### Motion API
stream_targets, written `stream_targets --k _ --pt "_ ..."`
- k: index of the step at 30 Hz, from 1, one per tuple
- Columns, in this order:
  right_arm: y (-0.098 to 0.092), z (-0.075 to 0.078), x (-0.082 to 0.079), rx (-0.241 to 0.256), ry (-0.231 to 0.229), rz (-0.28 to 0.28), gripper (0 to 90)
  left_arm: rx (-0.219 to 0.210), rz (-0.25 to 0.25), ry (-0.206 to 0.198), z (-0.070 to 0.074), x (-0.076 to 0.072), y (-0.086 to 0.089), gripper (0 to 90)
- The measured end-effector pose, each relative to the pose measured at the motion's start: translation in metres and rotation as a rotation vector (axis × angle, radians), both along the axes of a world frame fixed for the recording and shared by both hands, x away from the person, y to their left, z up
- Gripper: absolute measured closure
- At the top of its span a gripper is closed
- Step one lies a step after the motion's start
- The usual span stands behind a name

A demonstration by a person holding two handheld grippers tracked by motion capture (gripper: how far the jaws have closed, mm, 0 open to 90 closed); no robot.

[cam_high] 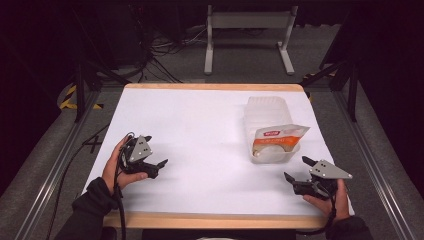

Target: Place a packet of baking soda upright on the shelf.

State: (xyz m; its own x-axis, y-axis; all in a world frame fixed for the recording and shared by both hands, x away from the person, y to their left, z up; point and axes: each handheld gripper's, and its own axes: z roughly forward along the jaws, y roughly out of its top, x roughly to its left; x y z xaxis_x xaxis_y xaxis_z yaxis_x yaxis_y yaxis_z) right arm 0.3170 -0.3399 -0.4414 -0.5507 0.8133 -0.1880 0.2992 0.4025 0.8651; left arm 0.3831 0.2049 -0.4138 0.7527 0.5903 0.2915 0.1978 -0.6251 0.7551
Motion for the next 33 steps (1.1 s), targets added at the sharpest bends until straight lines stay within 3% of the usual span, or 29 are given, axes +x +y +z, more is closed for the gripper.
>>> stream_targets --k 4,9,14,18,27,31,33 --pt "0.000 0.000 0.000 -0.001 0.000 -0.002 15.7 0.002 0.016 -0.005 -0.002 -0.004 0.012 7.8" --pt "-0.001 0.000 0.001 0.008 -0.005 -0.006 14.9 -0.025 0.040 -0.009 -0.005 -0.009 0.029 7.8" --pt "-0.002 0.001 0.001 0.015 -0.006 -0.007 14.9 -0.095 0.073 0.010 -0.007 -0.016 0.050 7.9" --pt "-0.002 0.000 0.001 0.015 -0.003 -0.009 14.7 -0.119 0.095 0.004 -0.007 -0.019 0.062 8.0" --pt "-0.004 0.001 0.001 0.031 -0.006 -0.014 14.6 -0.221 0.147 0.050 -0.015 -0.027 0.088 7.8" --pt "-0.004 0.001 0.002 0.035 -0.008 -0.015 14.7 -0.220 0.157 0.063 -0.023 -0.030 0.091 7.8" --pt "-0.004 0.001 0.002 0.039 -0.010 -0.017 14.7 -0.206 0.170 0.077 -0.034 -0.034 0.093 7.6"
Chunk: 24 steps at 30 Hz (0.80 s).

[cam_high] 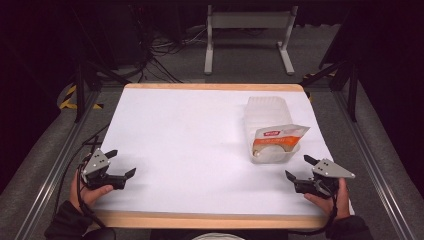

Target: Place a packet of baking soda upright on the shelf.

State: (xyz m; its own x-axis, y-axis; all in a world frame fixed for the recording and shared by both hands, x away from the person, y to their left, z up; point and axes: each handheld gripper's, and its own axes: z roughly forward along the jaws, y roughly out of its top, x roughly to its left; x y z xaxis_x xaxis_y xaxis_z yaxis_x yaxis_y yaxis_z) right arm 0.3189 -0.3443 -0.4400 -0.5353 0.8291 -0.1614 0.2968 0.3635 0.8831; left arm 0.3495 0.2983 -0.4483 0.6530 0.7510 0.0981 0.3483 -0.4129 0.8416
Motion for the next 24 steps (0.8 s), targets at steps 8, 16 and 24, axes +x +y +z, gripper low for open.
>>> stream_targets --k 8,16,24 --pt "-0.002 0.001 0.000 0.002 -0.006 -0.002 14.7 -0.091 0.044 0.001 -0.004 -0.010 0.014 7.3" --pt "-0.003 0.001 -0.001 0.010 -0.010 0.001 14.7 -0.126 0.048 -0.005 -0.005 -0.014 0.016 7.3" --pt "-0.003 0.002 -0.002 0.004 -0.013 -0.001 14.7 -0.143 0.039 -0.032 -0.003 -0.016 0.014 7.4"
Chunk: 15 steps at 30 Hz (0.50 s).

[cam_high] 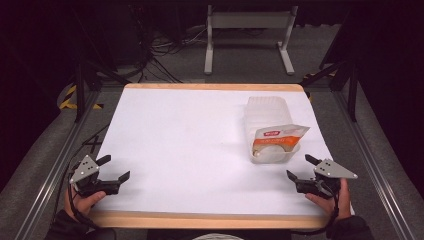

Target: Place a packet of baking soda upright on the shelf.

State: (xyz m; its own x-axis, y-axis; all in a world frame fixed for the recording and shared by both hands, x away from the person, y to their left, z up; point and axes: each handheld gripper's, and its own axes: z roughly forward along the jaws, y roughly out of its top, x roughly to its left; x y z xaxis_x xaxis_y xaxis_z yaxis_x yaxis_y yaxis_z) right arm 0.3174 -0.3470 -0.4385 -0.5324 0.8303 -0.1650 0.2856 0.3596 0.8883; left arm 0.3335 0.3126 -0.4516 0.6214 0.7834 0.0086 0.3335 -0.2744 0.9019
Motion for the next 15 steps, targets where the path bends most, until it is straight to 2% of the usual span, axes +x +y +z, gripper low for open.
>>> stream_targets --k 9,10,12,15 --pt "0.0012 0.0005 -0.0020 -0.010 -0.006 -0.014 14.7 0.000 -0.004 -0.022 0.0015 -0.0022 -0.0010 7.3" --pt "0.0010 0.0005 -0.0019 -0.008 -0.004 -0.015 14.7 -0.011 -0.002 -0.017 0.0011 -0.0021 -0.0018 7.3" --pt "0.0007 0.0002 -0.0015 -0.003 -0.003 -0.013 14.7 0.004 -0.005 -0.017 0.0006 -0.0011 -0.0022 7.3" --pt "0.0005 -0.0001 -0.0016 -0.004 -0.003 -0.010 14.7 0.004 -0.008 -0.009 -0.0004 0.0005 -0.0046 7.2"
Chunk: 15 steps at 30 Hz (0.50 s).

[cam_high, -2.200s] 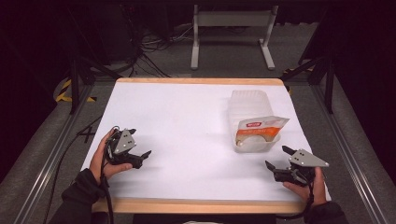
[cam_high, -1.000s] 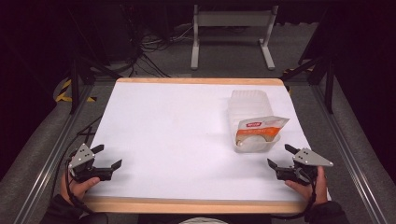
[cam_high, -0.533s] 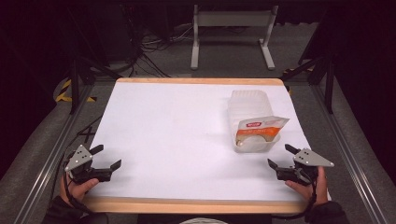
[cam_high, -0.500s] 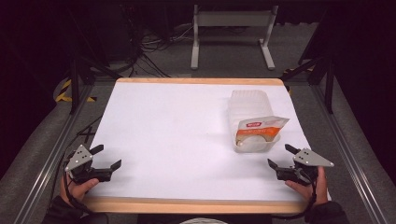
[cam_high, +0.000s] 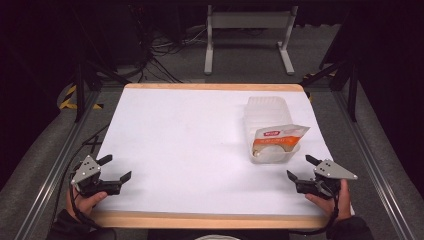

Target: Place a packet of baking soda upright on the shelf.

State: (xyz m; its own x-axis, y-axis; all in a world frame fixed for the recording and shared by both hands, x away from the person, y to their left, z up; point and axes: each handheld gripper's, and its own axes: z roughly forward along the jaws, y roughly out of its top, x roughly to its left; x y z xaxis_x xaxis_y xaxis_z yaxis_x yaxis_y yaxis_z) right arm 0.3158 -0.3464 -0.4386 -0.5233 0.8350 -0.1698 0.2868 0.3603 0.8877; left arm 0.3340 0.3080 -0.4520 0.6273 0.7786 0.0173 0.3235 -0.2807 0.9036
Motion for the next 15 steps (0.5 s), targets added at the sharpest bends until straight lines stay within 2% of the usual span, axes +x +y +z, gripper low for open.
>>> stream_targets --k 3,15 --pt "-0.0007 -0.0002 0.0003 0.005 0.001 -0.001 14.7 0.013 -0.008 -0.003 -0.0001 -0.0002 -0.0021 7.2" --pt "-0.0014 -0.0003 0.0003 0.008 0.003 0.000 14.7 0.019 -0.017 0.008 -0.0011 0.0011 -0.0049 7.1"
